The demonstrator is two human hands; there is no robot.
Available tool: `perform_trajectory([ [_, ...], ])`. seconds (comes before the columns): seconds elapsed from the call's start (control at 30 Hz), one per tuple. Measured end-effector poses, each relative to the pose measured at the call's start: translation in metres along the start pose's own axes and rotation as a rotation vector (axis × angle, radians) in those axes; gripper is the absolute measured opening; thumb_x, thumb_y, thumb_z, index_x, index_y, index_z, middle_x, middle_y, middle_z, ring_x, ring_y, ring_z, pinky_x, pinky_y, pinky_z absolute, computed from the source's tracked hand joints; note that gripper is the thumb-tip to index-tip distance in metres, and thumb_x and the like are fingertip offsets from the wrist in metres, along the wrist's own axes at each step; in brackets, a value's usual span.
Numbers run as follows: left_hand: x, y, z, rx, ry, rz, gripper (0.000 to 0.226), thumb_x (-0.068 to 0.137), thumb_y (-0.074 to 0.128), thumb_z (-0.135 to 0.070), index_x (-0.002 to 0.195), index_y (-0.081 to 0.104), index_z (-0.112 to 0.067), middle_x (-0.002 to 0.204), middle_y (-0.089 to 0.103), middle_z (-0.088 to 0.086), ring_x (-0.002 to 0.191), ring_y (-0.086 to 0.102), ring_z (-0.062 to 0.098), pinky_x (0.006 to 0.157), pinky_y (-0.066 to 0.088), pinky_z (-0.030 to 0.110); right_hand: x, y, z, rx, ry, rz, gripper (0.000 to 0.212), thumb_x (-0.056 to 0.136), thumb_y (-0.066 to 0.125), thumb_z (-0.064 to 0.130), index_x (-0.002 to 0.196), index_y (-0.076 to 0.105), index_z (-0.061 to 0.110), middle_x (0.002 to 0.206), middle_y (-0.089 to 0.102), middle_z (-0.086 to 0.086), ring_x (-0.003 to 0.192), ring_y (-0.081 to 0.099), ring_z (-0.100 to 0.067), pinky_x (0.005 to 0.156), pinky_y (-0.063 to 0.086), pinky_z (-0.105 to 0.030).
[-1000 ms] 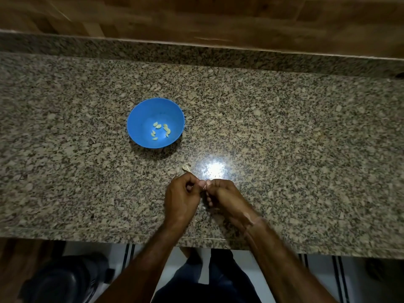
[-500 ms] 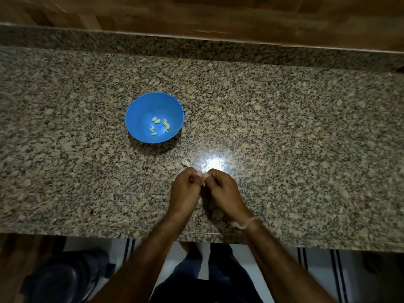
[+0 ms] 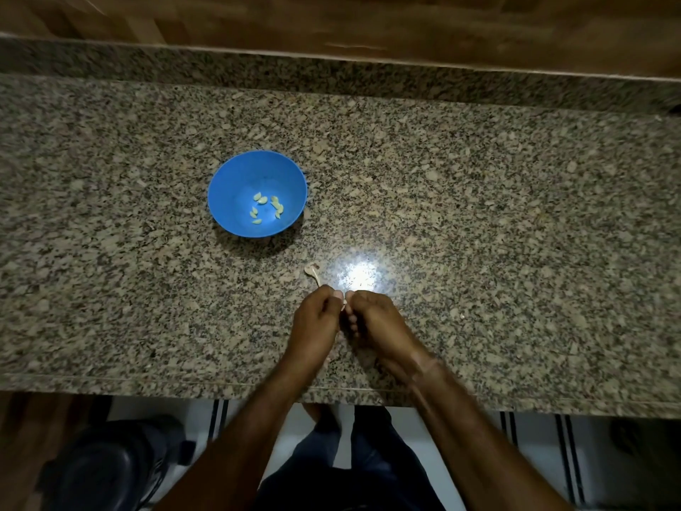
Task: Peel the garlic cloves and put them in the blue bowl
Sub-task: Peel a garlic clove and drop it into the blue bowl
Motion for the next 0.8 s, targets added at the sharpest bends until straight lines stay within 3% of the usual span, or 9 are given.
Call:
perform_trajectory([
  [0.1, 0.003, 0.002, -0.003, -0.347, -0.421, 0.122, 0.027, 0.107, 0.044, -0.02, 0.081, 0.052, -0.016, 0.061, 0.04, -0.001, 0.049, 0.035, 0.011, 0.047, 0.026, 0.024, -0.003, -0.006, -0.005, -0.529, -0.473, -0.152, 0.03, 0.107, 0.056, 0.02, 0.077, 0.059, 0.018, 0.067, 0.057, 0.01, 0.062, 0.051, -0.007, 0.06, 0.039, -0.022],
  [0.13, 0.003, 0.001, -0.005, -0.356, -0.428, 0.121, 0.027, 0.106, 0.044, -0.019, 0.08, 0.052, -0.017, 0.062, 0.04, -0.001, 0.049, 0.035, 0.011, 0.048, 0.026, 0.024, -0.003, -0.005, -0.004, -0.63, -0.589, -0.191, 0.027, 0.106, 0.058, 0.017, 0.078, 0.06, 0.016, 0.069, 0.057, 0.008, 0.065, 0.052, -0.007, 0.062, 0.038, -0.021],
  [0.2, 0.002, 0.0, -0.002, -0.194, -0.216, 0.061, 0.029, 0.107, 0.046, -0.019, 0.078, 0.05, -0.015, 0.065, 0.043, 0.002, 0.052, 0.038, 0.014, 0.05, 0.029, 0.029, -0.001, -0.005, -0.005, -0.606, -0.673, -0.243, 0.022, 0.103, 0.064, 0.015, 0.08, 0.063, 0.014, 0.073, 0.061, 0.004, 0.069, 0.058, -0.011, 0.064, 0.04, -0.021],
  [0.33, -0.005, -0.004, 0.0, 0.21, 0.273, -0.118, 0.024, 0.107, 0.054, -0.018, 0.083, 0.055, -0.013, 0.075, 0.058, -0.001, 0.068, 0.053, 0.014, 0.061, 0.04, 0.028, -0.009, 0.0, 0.0, -0.037, -0.312, -0.162, 0.03, 0.102, 0.068, 0.022, 0.077, 0.066, 0.006, 0.069, 0.064, -0.002, 0.064, 0.058, -0.013, 0.065, 0.048, -0.03],
  [0.4, -0.008, -0.003, 0.003, 0.185, 0.262, -0.164, 0.021, 0.104, 0.061, -0.018, 0.083, 0.061, -0.016, 0.074, 0.063, -0.003, 0.069, 0.059, 0.012, 0.061, 0.047, 0.027, -0.01, 0.001, 0.001, 0.066, -0.187, -0.125, 0.032, 0.103, 0.066, 0.022, 0.075, 0.062, 0.007, 0.064, 0.056, -0.004, 0.058, 0.05, -0.014, 0.058, 0.043, -0.029],
  [0.5, -0.005, -0.003, 0.01, -0.1, 0.013, -0.156, 0.014, 0.099, 0.069, -0.023, 0.087, 0.071, -0.018, 0.077, 0.073, 0.001, 0.074, 0.071, 0.023, 0.072, 0.062, 0.046, -0.012, 0.001, 0.003, 0.051, -0.186, -0.115, 0.032, 0.104, 0.063, 0.02, 0.074, 0.06, 0.01, 0.062, 0.055, -0.003, 0.056, 0.048, -0.013, 0.056, 0.041, -0.027],
  [0.57, -0.006, -0.004, 0.007, -0.043, 0.09, -0.15, 0.014, 0.1, 0.067, -0.021, 0.087, 0.07, -0.017, 0.077, 0.072, 0.0, 0.074, 0.071, 0.021, 0.071, 0.061, 0.045, -0.01, 0.002, 0.003, 0.087, -0.129, -0.102, 0.031, 0.104, 0.061, 0.017, 0.075, 0.06, 0.009, 0.062, 0.055, -0.003, 0.055, 0.048, -0.013, 0.055, 0.041, -0.028],
  [0.7, -0.009, -0.009, -0.001, 0.394, 0.469, -0.119, 0.018, 0.104, 0.053, -0.013, 0.086, 0.055, -0.015, 0.083, 0.053, -0.002, 0.072, 0.051, 0.017, 0.062, 0.041, 0.035, -0.002, 0.01, -0.001, 0.311, 0.157, -0.041, 0.041, 0.105, 0.05, 0.018, 0.065, 0.059, 0.016, 0.062, 0.045, 0.0, 0.05, 0.038, -0.012, 0.052, 0.029, -0.027],
  [0.8, -0.006, -0.008, 0.002, 0.48, 0.454, -0.084, 0.022, 0.106, 0.042, -0.024, 0.086, 0.047, -0.017, 0.081, 0.046, -0.003, 0.071, 0.044, 0.016, 0.06, 0.033, 0.032, -0.004, 0.009, -0.005, 0.119, -0.011, -0.08, 0.043, 0.107, 0.052, 0.02, 0.065, 0.056, 0.019, 0.06, 0.046, 0.003, 0.051, 0.038, -0.01, 0.052, 0.029, -0.026],
])
Point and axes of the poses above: each hand's wrist, its own x-axis towards the middle knuckle, its own y-axis out of the palm, z = x × y, the point moved 1 cm from there along x, towards the middle knuckle
